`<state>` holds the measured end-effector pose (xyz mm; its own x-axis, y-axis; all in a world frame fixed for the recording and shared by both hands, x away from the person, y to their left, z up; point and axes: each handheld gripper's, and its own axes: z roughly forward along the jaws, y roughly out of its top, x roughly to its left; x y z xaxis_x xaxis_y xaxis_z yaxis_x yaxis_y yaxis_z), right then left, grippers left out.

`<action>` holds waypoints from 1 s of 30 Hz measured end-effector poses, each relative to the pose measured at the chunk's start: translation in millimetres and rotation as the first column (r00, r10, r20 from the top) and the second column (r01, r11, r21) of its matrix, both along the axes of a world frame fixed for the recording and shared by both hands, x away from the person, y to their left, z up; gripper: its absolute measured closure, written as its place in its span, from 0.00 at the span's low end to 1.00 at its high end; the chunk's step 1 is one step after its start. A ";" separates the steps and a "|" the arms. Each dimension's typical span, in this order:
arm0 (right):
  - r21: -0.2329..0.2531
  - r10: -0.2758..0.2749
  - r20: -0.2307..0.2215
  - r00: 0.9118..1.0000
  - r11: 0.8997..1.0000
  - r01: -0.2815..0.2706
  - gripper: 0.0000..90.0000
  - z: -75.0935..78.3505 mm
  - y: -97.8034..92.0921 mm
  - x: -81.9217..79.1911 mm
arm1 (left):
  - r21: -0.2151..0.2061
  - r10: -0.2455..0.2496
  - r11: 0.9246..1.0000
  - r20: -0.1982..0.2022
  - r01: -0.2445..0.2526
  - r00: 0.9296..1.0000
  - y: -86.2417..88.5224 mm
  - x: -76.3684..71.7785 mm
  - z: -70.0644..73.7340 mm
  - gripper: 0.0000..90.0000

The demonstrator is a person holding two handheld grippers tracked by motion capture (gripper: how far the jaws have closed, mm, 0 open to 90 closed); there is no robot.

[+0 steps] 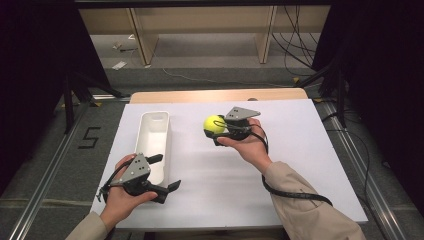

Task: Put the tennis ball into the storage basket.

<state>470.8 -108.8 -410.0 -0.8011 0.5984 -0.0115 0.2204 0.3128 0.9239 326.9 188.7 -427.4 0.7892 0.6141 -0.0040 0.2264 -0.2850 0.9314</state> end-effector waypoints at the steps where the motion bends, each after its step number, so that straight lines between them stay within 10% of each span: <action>1: -0.001 0.001 0.000 1.000 1.000 -0.001 0.30 0.2 0.5 0.2 | 0.000 0.000 1.000 0.000 0.000 1.000 0.0 0.0 0.0 0.00; 30: 0.005 0.026 0.002 1.000 1.000 -0.026 0.30 1.3 17.2 2.4 | -0.001 -0.002 1.000 -0.001 0.002 1.000 -0.2 0.0 0.0 0.00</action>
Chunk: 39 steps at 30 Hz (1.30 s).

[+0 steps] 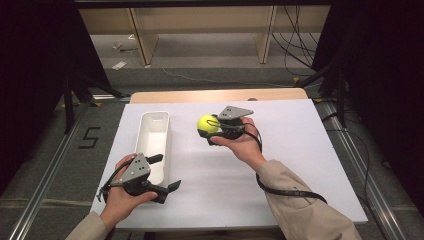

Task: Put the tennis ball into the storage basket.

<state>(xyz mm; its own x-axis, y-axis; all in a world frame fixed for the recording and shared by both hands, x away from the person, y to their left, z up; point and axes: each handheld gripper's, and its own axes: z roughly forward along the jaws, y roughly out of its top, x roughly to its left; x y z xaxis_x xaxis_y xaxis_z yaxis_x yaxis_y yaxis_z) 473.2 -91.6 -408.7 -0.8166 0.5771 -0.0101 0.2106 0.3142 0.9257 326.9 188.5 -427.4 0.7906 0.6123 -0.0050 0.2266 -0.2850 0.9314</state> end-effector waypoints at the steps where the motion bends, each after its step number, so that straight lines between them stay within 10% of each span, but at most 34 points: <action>1: 0.001 0.000 0.000 1.000 1.000 0.000 0.30 0.2 0.5 0.0 | -0.001 0.000 1.000 0.000 0.000 1.000 0.0 0.0 0.0 0.00; 39: 0.011 0.040 -0.003 0.999 0.999 -0.040 0.30 1.9 24.1 0.8 | -0.001 0.000 1.000 0.001 0.000 1.000 0.2 -0.2 0.3 0.00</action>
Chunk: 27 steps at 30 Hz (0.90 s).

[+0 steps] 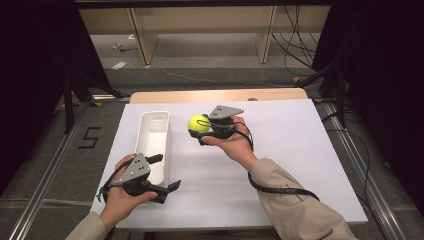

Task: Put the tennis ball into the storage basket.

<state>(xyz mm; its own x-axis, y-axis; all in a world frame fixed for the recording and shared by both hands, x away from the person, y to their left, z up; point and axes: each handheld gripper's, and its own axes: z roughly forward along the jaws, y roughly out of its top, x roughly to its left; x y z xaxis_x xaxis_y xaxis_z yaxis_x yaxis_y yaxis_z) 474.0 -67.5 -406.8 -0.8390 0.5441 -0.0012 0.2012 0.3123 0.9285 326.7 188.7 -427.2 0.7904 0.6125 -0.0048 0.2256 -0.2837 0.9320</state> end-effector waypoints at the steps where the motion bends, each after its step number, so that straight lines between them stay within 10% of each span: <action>1: 0.001 0.001 0.002 1.000 1.000 -0.001 0.30 -0.1 0.5 -0.1 | 0.000 -0.001 1.000 0.000 0.001 1.000 0.1 0.0 0.0 0.00; 27: 0.005 0.024 -0.004 1.000 1.000 -0.024 0.30 -0.3 14.3 -0.2 | 0.000 -0.002 1.000 0.000 0.002 1.000 0.2 0.0 0.1 0.00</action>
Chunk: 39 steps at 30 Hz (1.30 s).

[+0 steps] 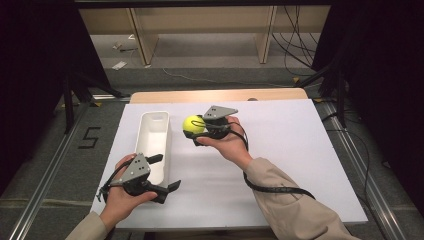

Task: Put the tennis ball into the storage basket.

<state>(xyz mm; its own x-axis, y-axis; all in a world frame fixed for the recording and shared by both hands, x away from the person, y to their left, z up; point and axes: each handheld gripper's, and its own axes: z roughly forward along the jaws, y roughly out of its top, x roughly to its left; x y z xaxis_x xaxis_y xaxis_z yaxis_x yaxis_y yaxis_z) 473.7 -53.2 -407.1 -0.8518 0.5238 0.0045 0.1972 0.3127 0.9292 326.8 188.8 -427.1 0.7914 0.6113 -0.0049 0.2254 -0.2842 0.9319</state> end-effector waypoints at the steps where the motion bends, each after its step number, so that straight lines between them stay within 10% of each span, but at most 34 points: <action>1: -0.001 0.002 -0.003 1.000 1.000 -0.002 0.30 0.1 0.6 -0.2 | 0.000 0.000 1.000 0.000 0.000 1.000 0.0 0.0 -0.1 0.00; 39: 0.005 0.034 -0.008 0.999 0.999 -0.034 0.30 -1.4 21.2 0.5 | 0.001 -0.002 1.000 0.003 0.002 1.000 -0.1 0.0 0.0 0.00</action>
